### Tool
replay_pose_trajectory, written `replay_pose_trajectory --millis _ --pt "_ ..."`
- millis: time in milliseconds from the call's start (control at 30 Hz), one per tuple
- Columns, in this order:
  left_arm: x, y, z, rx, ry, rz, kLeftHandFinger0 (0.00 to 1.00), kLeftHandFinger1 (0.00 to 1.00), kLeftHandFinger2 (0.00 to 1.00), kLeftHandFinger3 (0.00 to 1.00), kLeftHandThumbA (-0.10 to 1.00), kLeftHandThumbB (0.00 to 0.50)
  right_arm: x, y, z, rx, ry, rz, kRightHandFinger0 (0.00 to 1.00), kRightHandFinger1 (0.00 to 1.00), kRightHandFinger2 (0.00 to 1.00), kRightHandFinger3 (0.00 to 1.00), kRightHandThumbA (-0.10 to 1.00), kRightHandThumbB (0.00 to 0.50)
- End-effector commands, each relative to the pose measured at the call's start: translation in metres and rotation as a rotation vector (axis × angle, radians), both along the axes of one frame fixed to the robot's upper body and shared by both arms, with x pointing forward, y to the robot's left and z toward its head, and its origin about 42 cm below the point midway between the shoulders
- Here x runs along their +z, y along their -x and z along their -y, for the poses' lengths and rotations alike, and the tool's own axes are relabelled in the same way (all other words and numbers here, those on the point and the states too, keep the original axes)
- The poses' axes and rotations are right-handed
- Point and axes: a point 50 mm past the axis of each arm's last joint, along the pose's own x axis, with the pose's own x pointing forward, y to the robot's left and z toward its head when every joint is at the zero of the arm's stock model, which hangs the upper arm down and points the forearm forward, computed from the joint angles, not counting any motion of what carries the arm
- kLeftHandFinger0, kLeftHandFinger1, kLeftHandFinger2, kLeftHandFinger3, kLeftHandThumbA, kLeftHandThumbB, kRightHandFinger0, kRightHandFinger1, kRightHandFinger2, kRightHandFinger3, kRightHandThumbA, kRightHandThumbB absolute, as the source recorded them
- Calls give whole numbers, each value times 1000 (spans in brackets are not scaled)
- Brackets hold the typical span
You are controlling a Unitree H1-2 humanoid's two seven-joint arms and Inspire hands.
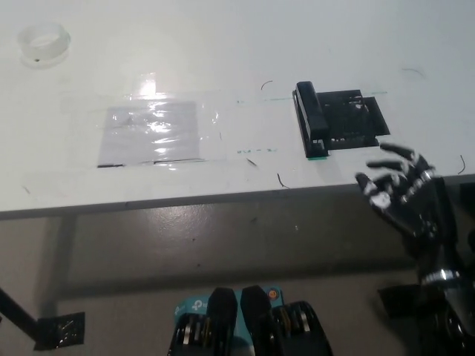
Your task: A stapler is kept infront of the robot on the black mark on the desk and the robot uses its right hand to lift the top of the stapler to open it
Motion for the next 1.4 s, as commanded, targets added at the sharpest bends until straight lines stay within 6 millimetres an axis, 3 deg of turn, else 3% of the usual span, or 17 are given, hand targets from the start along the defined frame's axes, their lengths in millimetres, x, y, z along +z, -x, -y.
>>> replay_pose_trajectory --millis 0,33,100,200,233,333,367,433,533,600,633,733,767,933,1367 --pt "5 0 -3 -11 -7 19 415 509 654 795 948 87 34 -12 -13 98 -117 20 321 334 486 705 843 45" --pt "5 0 -2 -9 -13 16 414 516 689 801 954 83 40 -21 -15 90 -145 13 316 326 482 724 851 3" --pt "4 0 -2 -10 -10 17 392 504 687 803 953 91 42 -28 -17 86 -184 5 331 353 503 726 870 6" --pt "4 0 -2 -14 -9 17 424 520 696 803 956 94 43 -34 -20 96 -270 -35 338 363 512 720 910 31" --pt "2 -1 -3 -13 -4 15 418 510 689 809 959 101 40 -38 -24 97 -294 -64 351 387 542 771 1000 57" --pt "2 -1 -3 -13 -5 19 418 508 667 791 964 97 34 -40 -27 111 -344 -93 429 471 594 820 1000 112" --pt "2 -1 -3 -11 -4 18 420 501 661 787 966 96 30 -41 -30 119 -391 -113 480 535 644 861 1000 152" --pt "1 1 -2 0 0 18 399 486 642 771 963 100 26 -41 -34 131 -471 -140 591 639 714 906 1000 184" --pt "1 0 -1 -2 -1 16 397 495 646 759 966 98 22 -41 -40 132 -559 -174 659 718 786 968 1000 216" --pt "3 -2 -1 -5 -5 21 398 496 653 771 970 90 18 -43 -45 138 -626 -206 769 814 858 1000 1000 269" --pt "4 -2 -1 -5 -5 21 398 496 654 773 971 90 18 -43 -45 139 -629 -208 773 818 860 1000 1000 270" --pt "3 -2 -2 -14 -7 29 401 500 658 778 978 92 14 -42 -52 160 -718 -242 917 975 996 1000 1000 297" --pt "3 -3 -2 -12 -8 29 401 505 660 779 980 98 15 -42 -53 165 -734 -245 940 997 1000 1000 1000 287" --pt "5 -3 -1 -13 -12 29 456 540 692 808 991 107 19 -40 -61 177 -782 -263 1000 1000 1000 1000 1000 264" --pt "5 -2 -2 -7 -12 30 431 531 682 791 996 112 18 -49 -78 176 -1002 -355 1000 1000 1000 1000 1000 249"
